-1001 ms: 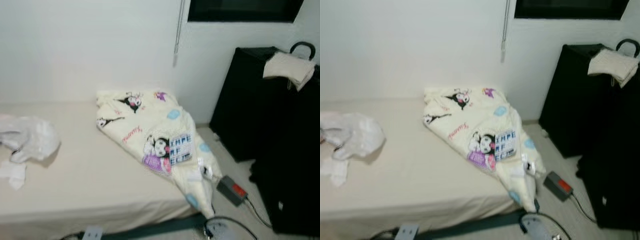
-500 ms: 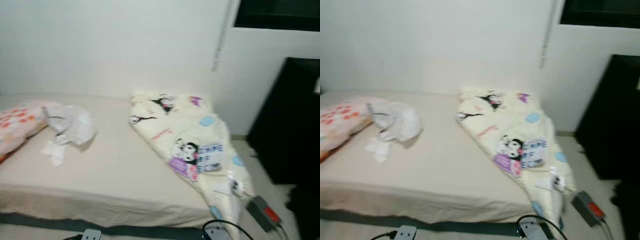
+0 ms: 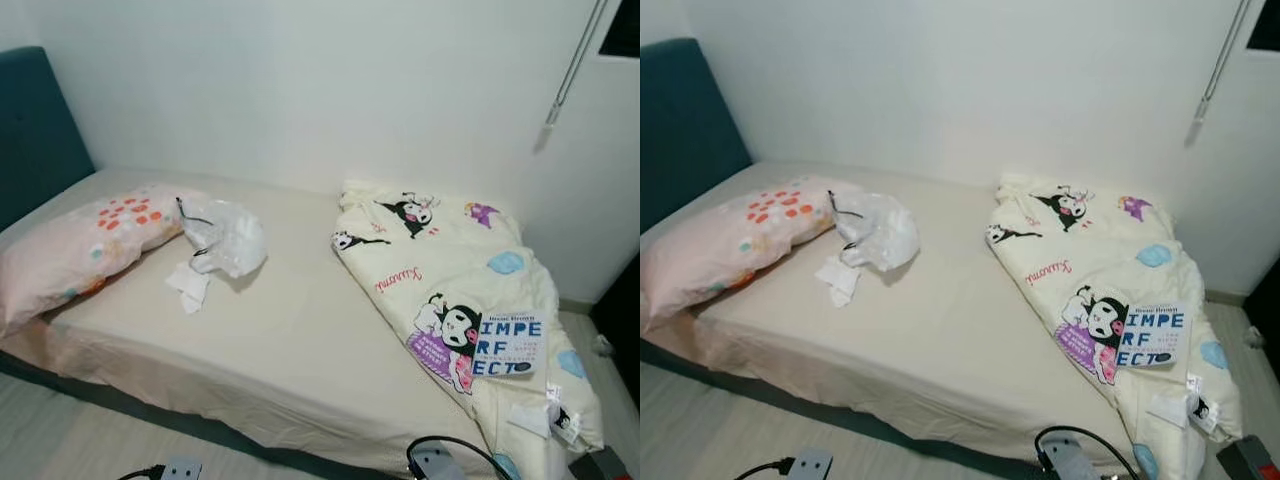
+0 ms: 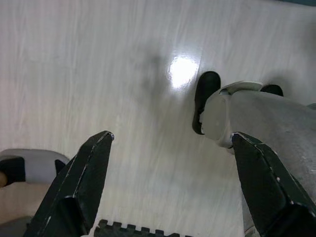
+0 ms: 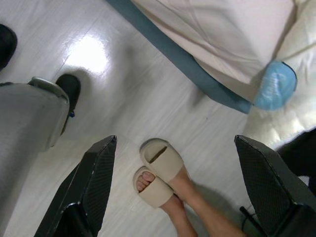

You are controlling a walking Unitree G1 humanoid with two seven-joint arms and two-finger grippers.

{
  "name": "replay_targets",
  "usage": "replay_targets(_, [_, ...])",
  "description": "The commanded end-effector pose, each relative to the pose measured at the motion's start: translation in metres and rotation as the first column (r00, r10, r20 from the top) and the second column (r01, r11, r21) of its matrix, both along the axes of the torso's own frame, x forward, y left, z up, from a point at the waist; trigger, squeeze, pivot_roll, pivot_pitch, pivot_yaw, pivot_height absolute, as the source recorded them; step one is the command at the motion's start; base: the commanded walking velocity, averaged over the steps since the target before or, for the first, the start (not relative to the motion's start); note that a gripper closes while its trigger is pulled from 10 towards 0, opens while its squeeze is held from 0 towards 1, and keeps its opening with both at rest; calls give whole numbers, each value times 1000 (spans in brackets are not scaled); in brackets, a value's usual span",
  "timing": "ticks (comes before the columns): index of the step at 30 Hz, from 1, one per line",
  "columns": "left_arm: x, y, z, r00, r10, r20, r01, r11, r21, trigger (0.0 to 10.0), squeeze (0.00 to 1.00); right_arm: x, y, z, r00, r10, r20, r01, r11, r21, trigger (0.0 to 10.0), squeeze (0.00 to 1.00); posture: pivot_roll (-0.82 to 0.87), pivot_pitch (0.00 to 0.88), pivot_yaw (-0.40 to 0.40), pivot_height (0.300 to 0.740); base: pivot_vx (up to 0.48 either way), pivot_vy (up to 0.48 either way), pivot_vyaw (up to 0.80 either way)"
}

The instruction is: Clean up the room

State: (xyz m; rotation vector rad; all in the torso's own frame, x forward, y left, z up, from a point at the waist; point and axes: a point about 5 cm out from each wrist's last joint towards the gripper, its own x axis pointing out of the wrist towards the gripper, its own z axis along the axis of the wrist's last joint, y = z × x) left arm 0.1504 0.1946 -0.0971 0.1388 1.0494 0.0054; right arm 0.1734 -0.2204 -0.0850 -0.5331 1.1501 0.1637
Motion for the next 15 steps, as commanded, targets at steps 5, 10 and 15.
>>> replay_targets(5, [3, -2, 1, 1000, -8, 4, 8, 1000, -11, 10000, 0, 0, -1, 0, 1000, 1, -1, -1, 1000, -5, 10000, 0, -1, 0, -54, 740, 0, -63, 0])
replay_targets(10, [3, -3, 1, 1000, 9, 6, -9, 1000, -21, 10000, 0, 0, -2, 0, 1000, 0, 0, 0, 1000, -6, 10000, 0, -5, 0, -55, 740, 0, -452, 0])
replay_targets(15, [3, -5, 0, 1000, 16, 5, -16, 1000, -21, 10000, 0, 0, -2, 0, 1000, 5, -2, -5, 1000, -7, 10000, 0, -5, 0, -56, 740, 0, -180, 0])
